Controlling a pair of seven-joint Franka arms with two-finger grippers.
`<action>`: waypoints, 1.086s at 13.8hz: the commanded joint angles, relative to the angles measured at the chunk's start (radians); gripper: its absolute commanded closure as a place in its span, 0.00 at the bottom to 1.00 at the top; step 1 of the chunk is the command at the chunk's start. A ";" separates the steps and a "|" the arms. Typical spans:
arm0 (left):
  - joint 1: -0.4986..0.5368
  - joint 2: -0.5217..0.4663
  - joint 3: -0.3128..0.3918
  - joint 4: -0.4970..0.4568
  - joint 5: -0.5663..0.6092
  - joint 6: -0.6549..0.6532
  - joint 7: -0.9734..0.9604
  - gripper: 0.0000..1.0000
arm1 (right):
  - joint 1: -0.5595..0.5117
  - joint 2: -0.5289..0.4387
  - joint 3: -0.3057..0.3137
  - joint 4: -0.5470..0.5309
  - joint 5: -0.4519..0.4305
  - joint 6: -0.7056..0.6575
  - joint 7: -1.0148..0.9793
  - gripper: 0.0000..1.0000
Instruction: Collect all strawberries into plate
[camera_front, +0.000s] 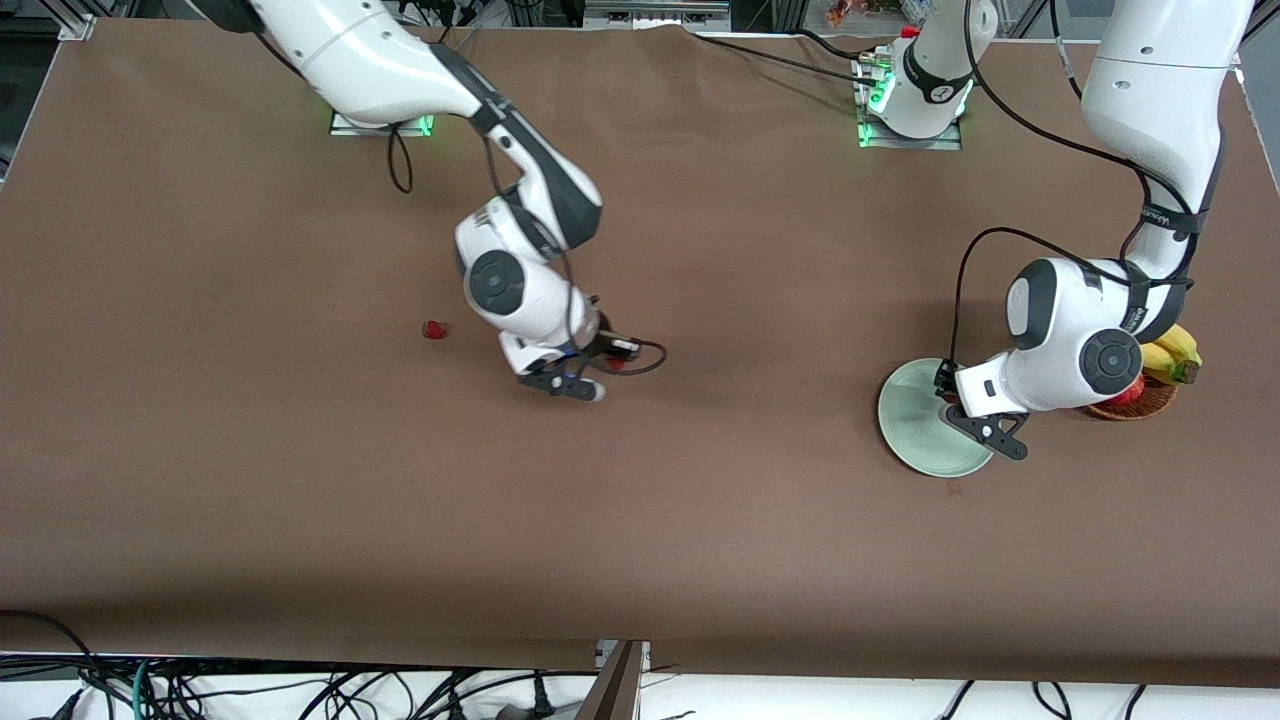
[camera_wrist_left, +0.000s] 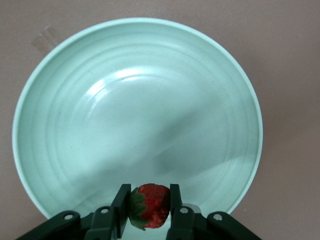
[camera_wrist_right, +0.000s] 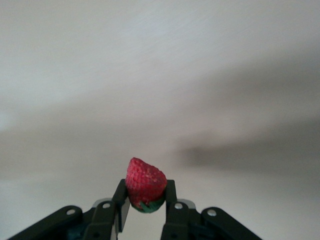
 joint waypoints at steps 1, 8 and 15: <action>0.003 -0.005 -0.010 -0.003 0.009 0.007 0.019 0.82 | 0.096 0.131 0.000 0.134 0.011 0.139 0.154 1.00; 0.001 -0.012 -0.016 0.008 0.009 -0.007 0.017 0.00 | 0.216 0.316 -0.004 0.305 0.008 0.282 0.219 1.00; -0.008 -0.134 -0.069 0.045 -0.011 -0.222 -0.126 0.00 | 0.143 0.170 -0.051 0.302 -0.047 0.102 0.179 0.00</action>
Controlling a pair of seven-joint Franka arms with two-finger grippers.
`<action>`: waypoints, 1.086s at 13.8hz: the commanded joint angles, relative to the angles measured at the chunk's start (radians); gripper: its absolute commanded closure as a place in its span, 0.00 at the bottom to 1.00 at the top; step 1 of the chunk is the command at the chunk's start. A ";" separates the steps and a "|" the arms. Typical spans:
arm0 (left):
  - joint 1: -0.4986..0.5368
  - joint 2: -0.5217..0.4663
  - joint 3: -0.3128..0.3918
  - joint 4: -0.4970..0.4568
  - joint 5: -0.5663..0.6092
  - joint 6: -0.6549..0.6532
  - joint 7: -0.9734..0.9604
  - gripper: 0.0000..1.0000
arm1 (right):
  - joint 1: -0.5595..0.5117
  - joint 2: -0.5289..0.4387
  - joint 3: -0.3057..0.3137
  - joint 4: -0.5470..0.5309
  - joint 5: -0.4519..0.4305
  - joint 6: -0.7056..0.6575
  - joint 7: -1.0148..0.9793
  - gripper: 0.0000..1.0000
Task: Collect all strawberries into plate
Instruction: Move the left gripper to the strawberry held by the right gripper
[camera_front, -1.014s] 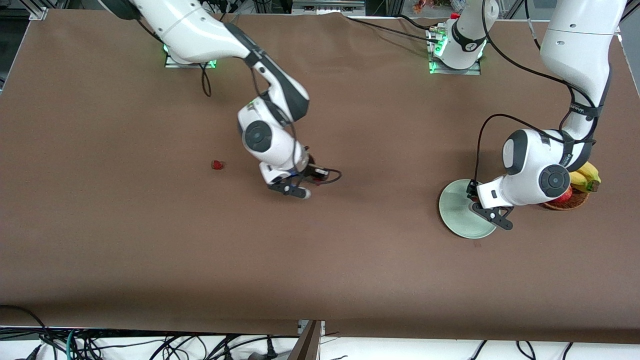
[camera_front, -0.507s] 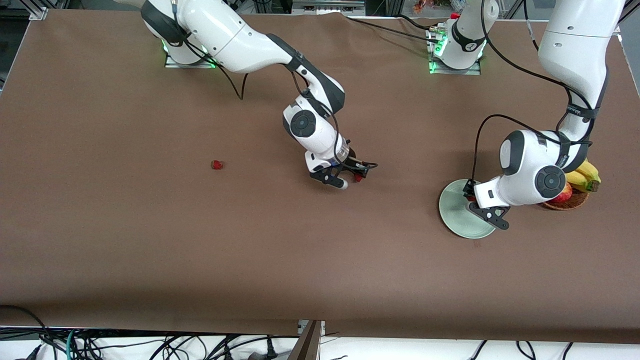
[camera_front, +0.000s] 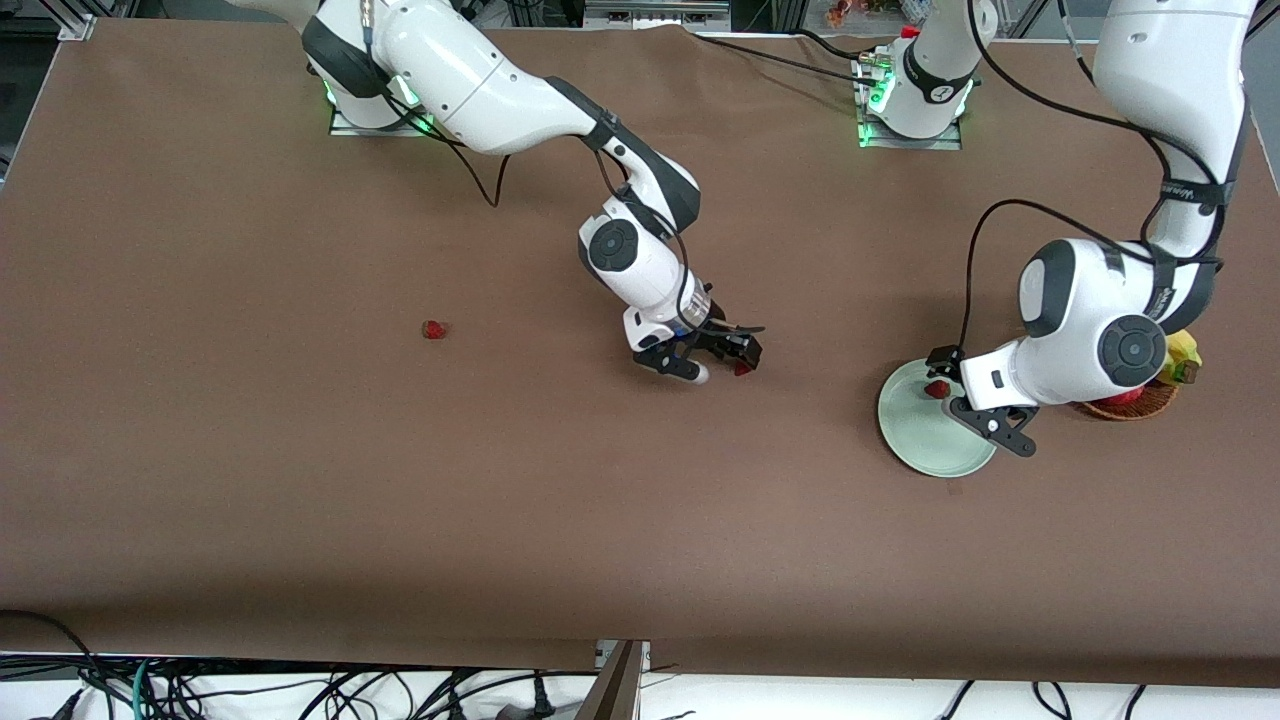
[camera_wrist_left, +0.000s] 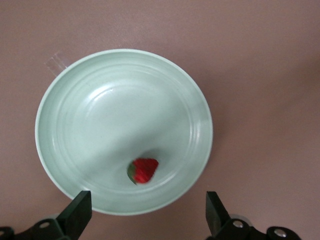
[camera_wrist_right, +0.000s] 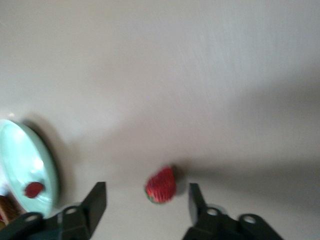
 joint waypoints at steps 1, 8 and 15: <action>-0.001 -0.035 -0.055 -0.005 -0.009 -0.059 -0.143 0.00 | -0.060 -0.125 -0.039 -0.017 -0.064 -0.230 -0.055 0.00; -0.067 0.014 -0.224 -0.007 -0.017 0.039 -0.639 0.00 | -0.268 -0.293 -0.042 -0.043 -0.087 -0.794 -0.544 0.00; -0.239 0.163 -0.218 -0.014 0.008 0.321 -0.937 0.00 | -0.403 -0.502 -0.184 -0.384 -0.110 -0.937 -0.924 0.00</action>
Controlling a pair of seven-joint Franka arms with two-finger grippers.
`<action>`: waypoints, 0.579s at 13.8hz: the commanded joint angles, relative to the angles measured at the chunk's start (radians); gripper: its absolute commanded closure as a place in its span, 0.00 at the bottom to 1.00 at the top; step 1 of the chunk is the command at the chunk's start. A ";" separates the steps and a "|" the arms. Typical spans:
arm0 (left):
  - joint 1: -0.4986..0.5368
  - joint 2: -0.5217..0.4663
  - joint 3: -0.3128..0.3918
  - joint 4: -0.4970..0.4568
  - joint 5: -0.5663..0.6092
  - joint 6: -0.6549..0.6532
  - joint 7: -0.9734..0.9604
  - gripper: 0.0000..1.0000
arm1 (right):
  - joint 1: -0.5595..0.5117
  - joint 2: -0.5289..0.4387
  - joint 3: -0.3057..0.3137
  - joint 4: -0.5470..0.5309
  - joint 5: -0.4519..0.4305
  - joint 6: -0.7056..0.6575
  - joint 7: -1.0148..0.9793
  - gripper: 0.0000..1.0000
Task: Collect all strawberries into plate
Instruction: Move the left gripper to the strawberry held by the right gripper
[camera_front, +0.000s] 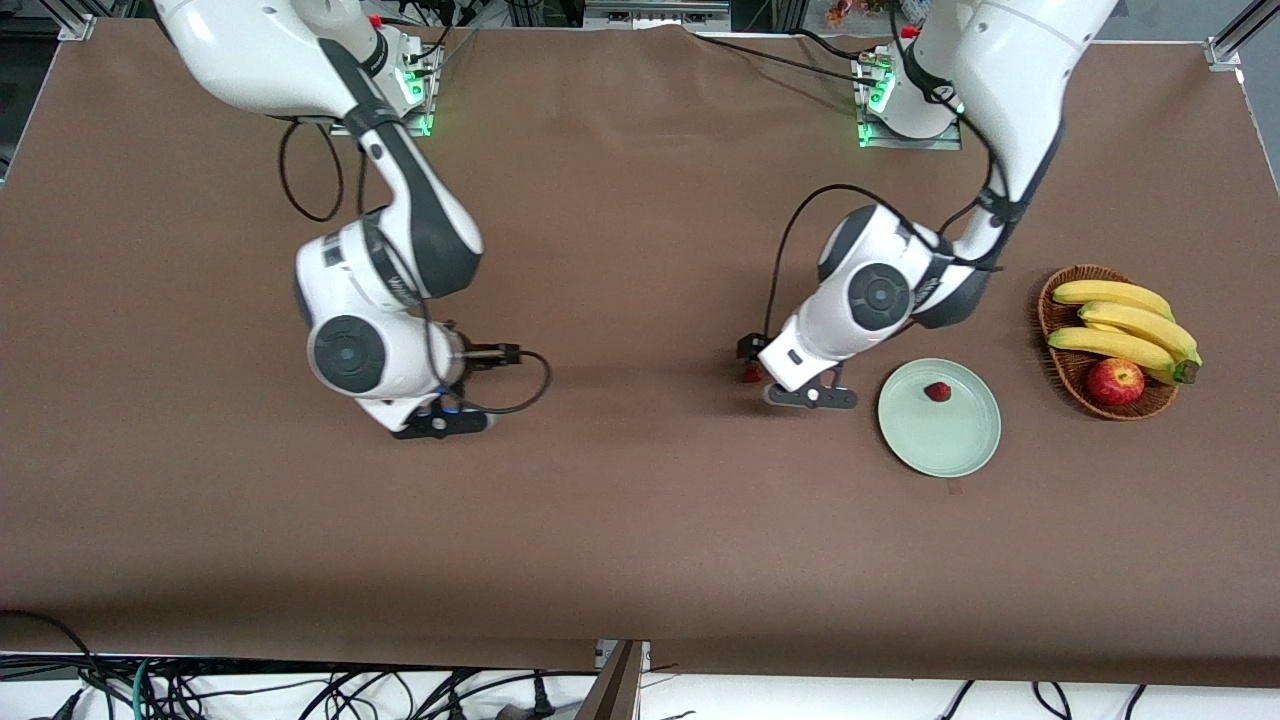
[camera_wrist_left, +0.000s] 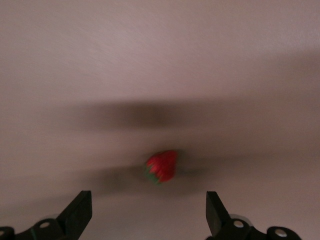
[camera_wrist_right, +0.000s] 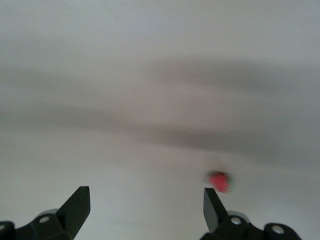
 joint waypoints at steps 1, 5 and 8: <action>-0.029 0.041 0.013 0.000 0.028 0.073 -0.044 0.00 | -0.020 -0.091 -0.056 -0.181 -0.011 0.015 -0.092 0.00; -0.027 0.071 0.014 -0.001 0.125 0.109 -0.045 0.00 | -0.020 -0.089 -0.075 -0.318 -0.011 0.106 -0.096 0.00; -0.030 0.094 0.014 -0.001 0.125 0.146 -0.047 0.01 | -0.020 -0.086 -0.075 -0.407 -0.011 0.207 -0.096 0.00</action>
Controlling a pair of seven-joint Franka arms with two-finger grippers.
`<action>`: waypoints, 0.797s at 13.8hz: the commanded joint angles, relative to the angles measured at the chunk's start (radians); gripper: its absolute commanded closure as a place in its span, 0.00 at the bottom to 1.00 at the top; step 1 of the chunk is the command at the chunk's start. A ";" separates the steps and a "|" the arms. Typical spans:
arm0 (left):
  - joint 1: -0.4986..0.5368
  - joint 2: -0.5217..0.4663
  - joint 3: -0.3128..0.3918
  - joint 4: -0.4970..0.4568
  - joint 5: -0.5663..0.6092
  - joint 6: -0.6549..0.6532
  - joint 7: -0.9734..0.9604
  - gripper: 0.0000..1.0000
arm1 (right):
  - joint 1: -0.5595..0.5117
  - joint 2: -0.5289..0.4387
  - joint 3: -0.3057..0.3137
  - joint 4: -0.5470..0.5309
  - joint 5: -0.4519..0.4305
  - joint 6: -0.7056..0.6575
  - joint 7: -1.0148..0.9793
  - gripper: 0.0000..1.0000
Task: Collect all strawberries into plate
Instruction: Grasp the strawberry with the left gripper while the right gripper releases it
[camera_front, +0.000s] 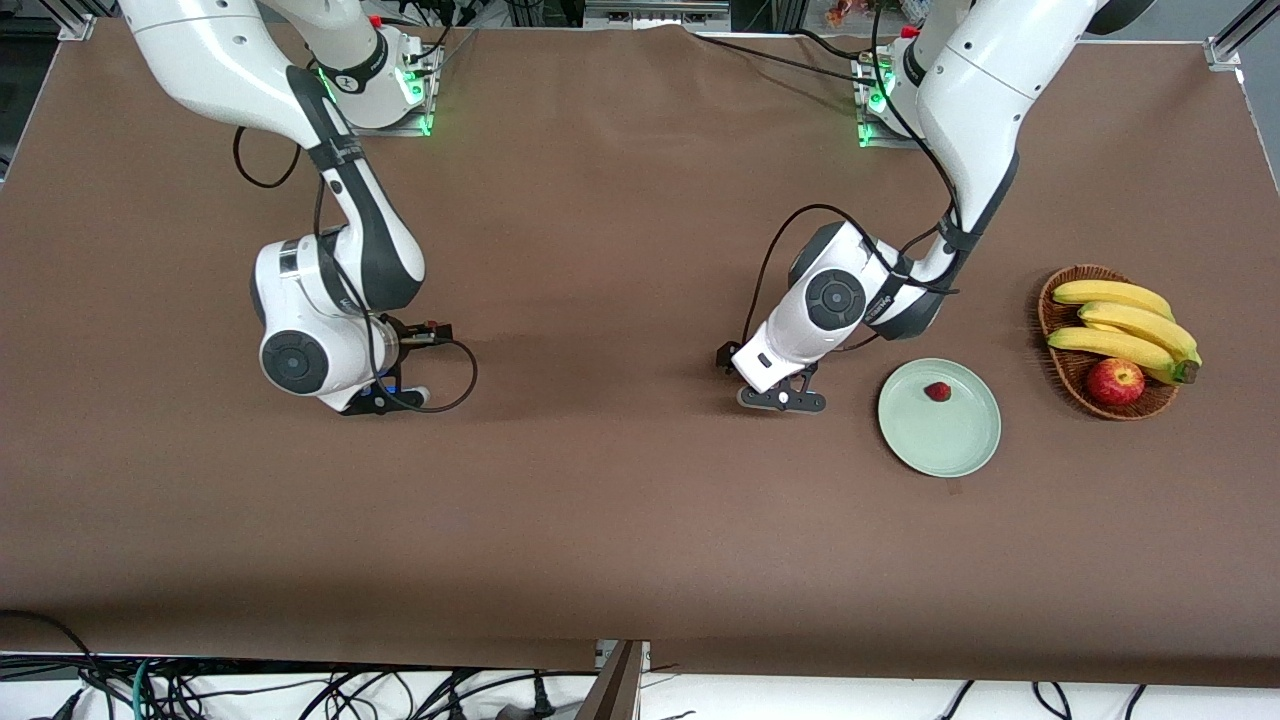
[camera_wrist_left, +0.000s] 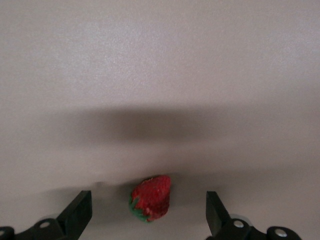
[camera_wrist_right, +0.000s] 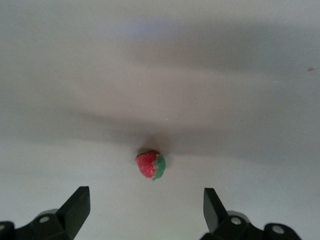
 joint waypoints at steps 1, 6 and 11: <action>-0.010 0.013 0.006 -0.001 0.027 0.028 -0.018 0.10 | 0.002 -0.033 0.001 -0.102 -0.010 0.087 -0.004 0.00; -0.005 0.003 0.004 -0.007 0.027 0.017 -0.021 1.00 | 0.004 -0.021 0.009 -0.176 -0.010 0.165 -0.004 0.00; 0.028 -0.101 0.012 -0.001 0.027 -0.165 -0.008 1.00 | 0.010 -0.010 0.011 -0.207 -0.010 0.208 -0.004 0.16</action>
